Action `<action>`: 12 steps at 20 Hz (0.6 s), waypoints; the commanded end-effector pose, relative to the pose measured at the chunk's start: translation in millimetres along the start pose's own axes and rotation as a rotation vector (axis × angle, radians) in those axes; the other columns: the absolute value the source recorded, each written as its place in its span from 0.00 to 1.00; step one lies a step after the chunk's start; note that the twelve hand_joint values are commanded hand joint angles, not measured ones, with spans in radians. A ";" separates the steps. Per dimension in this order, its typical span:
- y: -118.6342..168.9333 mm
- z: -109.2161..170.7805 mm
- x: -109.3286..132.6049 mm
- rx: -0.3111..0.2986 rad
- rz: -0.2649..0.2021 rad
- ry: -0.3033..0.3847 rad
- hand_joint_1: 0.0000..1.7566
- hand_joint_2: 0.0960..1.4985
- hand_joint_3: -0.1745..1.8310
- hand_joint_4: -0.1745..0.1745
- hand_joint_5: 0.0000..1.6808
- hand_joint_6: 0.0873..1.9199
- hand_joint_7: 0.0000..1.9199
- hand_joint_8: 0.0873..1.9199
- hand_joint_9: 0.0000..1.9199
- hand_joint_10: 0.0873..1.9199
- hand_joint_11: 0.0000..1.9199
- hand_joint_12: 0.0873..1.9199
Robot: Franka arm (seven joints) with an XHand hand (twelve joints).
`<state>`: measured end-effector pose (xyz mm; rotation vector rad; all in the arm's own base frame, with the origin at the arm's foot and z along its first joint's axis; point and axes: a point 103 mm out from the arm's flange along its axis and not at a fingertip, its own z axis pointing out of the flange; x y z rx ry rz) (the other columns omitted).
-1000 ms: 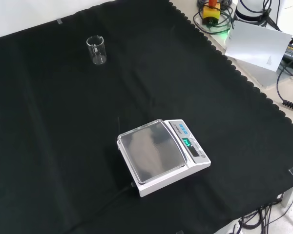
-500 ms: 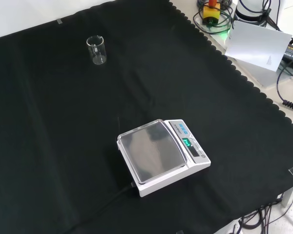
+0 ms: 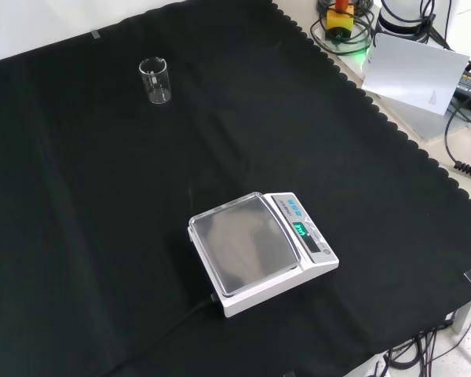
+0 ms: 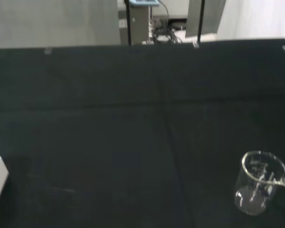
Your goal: Pick up the beaker.
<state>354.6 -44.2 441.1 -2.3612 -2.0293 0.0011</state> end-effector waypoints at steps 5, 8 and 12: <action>76.0 85.9 -74.0 0.093 0.096 0.044 0.31 0.43 0.22 0.47 0.06 0.00 0.01 0.32 0.08 0.40 0.00 0.78; 85.4 106.9 -84.2 0.102 0.112 0.065 0.31 0.43 0.22 0.47 0.05 0.00 0.01 0.32 0.08 0.40 0.00 0.78; 93.2 134.9 -90.6 0.116 0.122 0.065 0.31 0.43 0.22 0.47 0.05 0.00 0.00 0.32 0.06 0.41 0.00 0.77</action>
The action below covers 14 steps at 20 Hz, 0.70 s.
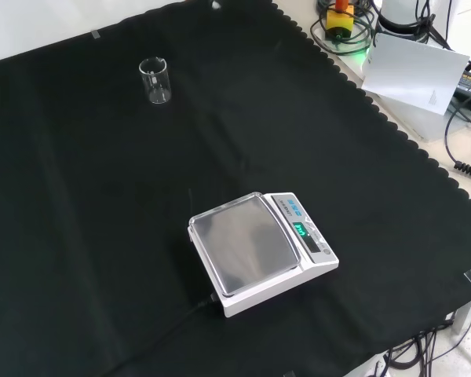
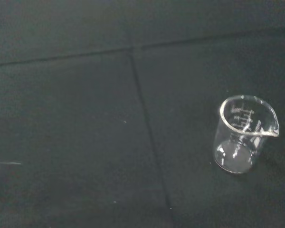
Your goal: Pick up the beaker.
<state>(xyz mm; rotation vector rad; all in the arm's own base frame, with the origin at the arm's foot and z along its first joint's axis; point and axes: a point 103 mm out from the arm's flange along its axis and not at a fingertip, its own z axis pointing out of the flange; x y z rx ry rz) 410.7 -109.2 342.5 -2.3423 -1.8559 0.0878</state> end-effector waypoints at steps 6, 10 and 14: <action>45.7 73.9 -45.6 -0.017 0.064 0.046 0.31 0.43 0.21 0.48 0.04 0.00 0.00 0.30 0.04 0.41 0.00 0.74; 52.6 100.1 -48.9 0.037 0.069 0.053 0.31 0.43 0.21 0.48 0.03 0.00 0.00 0.29 0.03 0.42 0.00 0.73; 58.6 123.0 -50.9 0.071 0.078 0.056 0.31 0.42 0.20 0.49 0.01 0.00 0.00 0.26 0.01 0.42 0.00 0.71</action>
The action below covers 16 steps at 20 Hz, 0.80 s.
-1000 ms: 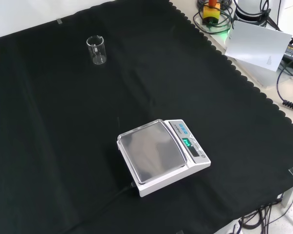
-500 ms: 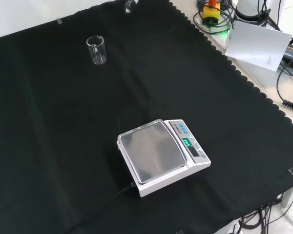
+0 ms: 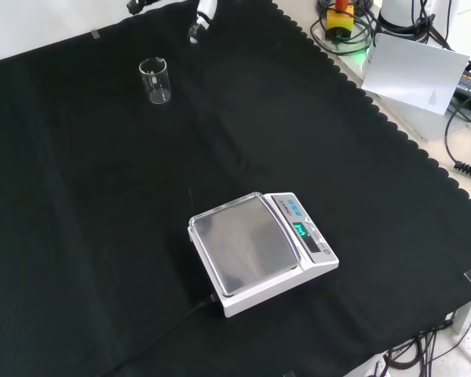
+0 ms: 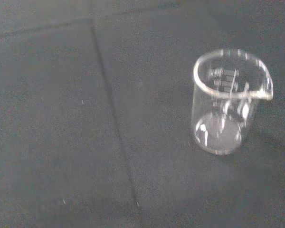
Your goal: Pick up the beaker.
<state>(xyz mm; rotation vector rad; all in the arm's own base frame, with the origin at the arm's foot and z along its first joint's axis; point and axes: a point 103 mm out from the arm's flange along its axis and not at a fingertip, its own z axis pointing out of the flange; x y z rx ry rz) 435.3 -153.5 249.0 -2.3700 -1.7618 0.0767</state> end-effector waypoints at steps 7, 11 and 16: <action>28.9 57.1 -22.5 0.083 0.043 0.005 0.30 0.42 0.20 0.50 0.00 0.00 0.00 0.23 0.00 0.41 0.00 0.70; 44.3 71.9 -34.7 0.103 0.057 0.023 0.30 0.42 0.19 0.50 0.00 0.00 0.00 0.21 0.00 0.40 0.00 0.69; 59.2 94.7 -46.3 0.147 0.073 0.022 0.29 0.42 0.19 0.50 0.00 0.00 0.00 0.21 0.00 0.38 0.00 0.67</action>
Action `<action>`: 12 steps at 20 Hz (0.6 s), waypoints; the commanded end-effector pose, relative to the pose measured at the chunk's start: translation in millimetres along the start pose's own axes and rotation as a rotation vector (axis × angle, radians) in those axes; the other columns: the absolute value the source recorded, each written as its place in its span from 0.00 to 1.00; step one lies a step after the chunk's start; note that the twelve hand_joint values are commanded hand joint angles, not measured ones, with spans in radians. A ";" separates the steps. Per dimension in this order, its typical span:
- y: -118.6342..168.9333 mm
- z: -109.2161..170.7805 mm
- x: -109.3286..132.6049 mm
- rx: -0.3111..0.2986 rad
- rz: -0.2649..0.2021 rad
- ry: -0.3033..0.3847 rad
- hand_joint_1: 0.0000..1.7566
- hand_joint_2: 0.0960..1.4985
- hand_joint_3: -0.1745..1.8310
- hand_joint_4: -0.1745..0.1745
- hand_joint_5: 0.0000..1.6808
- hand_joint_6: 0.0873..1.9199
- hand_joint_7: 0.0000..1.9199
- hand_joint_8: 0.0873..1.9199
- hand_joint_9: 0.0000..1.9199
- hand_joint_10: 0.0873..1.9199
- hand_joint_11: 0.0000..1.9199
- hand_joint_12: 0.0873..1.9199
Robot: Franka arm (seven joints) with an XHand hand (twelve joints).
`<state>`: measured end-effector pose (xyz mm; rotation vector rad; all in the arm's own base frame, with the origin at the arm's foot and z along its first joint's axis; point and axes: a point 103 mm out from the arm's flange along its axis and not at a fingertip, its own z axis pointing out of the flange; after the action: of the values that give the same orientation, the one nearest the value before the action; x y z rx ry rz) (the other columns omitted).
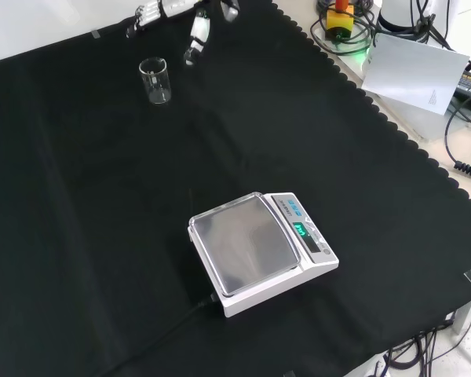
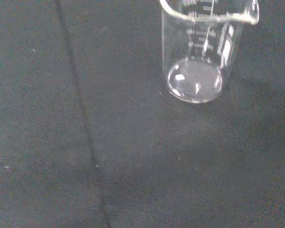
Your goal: Pick up the beaker.
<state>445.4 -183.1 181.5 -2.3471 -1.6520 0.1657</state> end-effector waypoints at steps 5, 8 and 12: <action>51.4 30.7 -31.1 0.054 0.047 0.011 0.28 0.43 0.18 0.51 0.00 0.00 0.00 0.20 0.00 0.36 0.00 0.66; 61.9 30.3 -38.1 0.053 0.059 0.005 0.28 0.43 0.18 0.51 0.00 0.00 0.00 0.19 0.00 0.36 0.00 0.65; 77.1 33.3 -46.0 0.074 0.074 0.003 0.28 0.43 0.18 0.51 0.00 0.00 0.00 0.19 0.00 0.36 0.00 0.65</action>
<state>481.4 -230.1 134.5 -2.3555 -1.5733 0.2156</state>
